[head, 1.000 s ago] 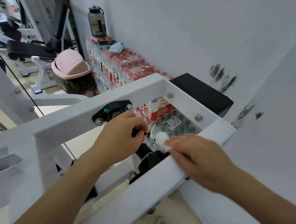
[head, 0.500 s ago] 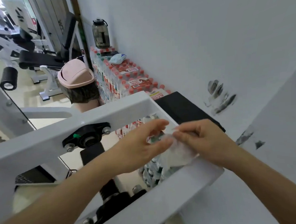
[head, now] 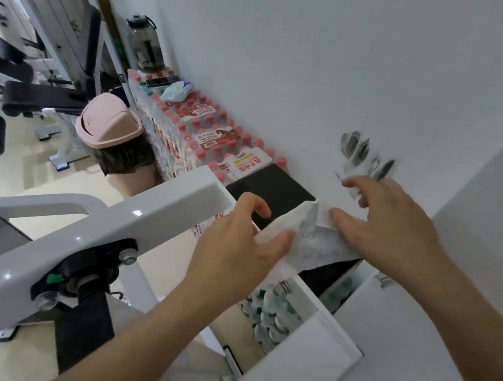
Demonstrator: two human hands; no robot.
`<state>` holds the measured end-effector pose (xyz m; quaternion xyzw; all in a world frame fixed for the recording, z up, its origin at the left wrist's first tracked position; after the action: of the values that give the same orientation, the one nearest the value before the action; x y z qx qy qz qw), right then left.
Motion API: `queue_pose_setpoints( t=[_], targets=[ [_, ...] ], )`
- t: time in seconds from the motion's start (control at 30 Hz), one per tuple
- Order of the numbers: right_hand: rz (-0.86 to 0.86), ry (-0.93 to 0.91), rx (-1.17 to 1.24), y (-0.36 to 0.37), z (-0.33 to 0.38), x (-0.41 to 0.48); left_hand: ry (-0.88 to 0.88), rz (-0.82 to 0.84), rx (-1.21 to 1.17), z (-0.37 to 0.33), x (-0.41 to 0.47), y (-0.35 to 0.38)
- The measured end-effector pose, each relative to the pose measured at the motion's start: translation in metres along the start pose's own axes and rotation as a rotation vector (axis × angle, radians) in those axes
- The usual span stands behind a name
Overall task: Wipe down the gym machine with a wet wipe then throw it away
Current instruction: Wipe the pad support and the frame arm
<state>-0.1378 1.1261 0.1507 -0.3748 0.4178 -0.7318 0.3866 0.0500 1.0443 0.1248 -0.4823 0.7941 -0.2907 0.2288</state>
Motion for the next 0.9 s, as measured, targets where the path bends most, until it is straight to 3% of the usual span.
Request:
queue_pose_setpoints(
  t=[0.07, 0.2, 0.27, 0.4, 0.6, 0.9],
  targets=[
    [0.014, -0.028, -0.060, 0.000, 0.010, -0.001, 0.028, -0.020, 0.018, 0.000, 0.002, -0.004],
    [0.372, -0.143, -0.082, 0.043, 0.041, -0.006, 0.019, 0.062, -0.093, 0.007, 0.009, -0.002],
    [0.446, -0.171, -0.125, 0.056, 0.049, 0.007, 0.005, 0.059, -0.147, 0.014, 0.015, -0.004],
    [0.483, -0.218, -0.110, 0.079, 0.064, 0.059, -0.031, -0.041, -0.201, 0.026, 0.029, -0.013],
    [0.470, -0.248, -0.094, 0.113, 0.085, 0.122, -0.029, -0.137, -0.041, 0.030, 0.048, -0.026],
    [0.363, -0.272, -0.070, 0.054, 0.039, 0.007, 0.193, -0.051, 0.276, -0.003, 0.006, -0.010]
  ],
)
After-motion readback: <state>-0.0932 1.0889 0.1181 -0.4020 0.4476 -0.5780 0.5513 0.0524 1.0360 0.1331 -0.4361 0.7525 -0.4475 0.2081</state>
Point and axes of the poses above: each hand's wrist, its own x-axis towards the middle knuckle, its own y-axis out of the palm, z = x × y, the point moved 7 cm from there along x, towards the middle knuckle, and after that the axes turned 10 degrees about -y, right-handed, at the moved point
